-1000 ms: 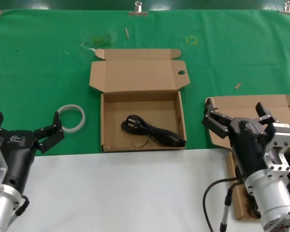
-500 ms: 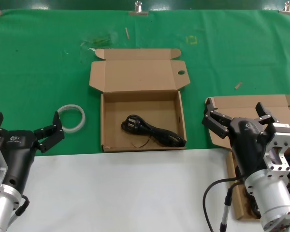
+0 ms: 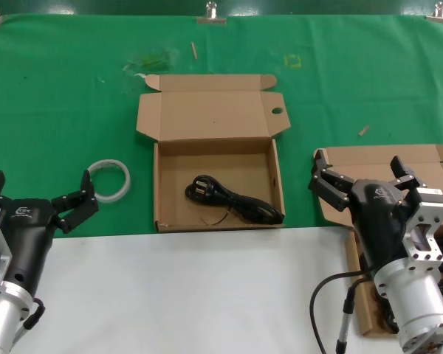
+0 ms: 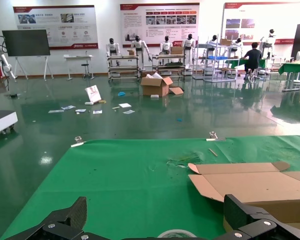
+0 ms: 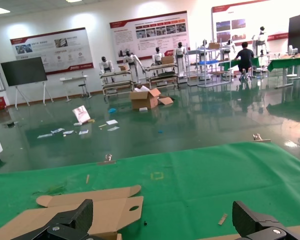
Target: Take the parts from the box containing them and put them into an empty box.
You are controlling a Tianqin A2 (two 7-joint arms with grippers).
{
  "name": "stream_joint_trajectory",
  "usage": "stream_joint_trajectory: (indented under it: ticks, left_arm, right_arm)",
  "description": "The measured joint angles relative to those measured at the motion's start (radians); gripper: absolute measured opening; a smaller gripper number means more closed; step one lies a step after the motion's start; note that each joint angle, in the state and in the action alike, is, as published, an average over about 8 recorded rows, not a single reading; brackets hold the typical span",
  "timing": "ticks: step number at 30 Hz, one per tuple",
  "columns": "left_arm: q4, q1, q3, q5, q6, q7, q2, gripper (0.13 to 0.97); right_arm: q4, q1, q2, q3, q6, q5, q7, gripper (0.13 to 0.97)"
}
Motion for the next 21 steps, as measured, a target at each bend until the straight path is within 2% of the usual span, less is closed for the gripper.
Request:
stream_joint_trajectory:
  ticks: [21]
  left_arm:
    - [0.000,0.000,0.000,0.000,0.000,0.000,0.000,0.965]
  right_arm:
    - [0.000,0.000,0.000,0.000,0.000,0.000,0.000,0.966]
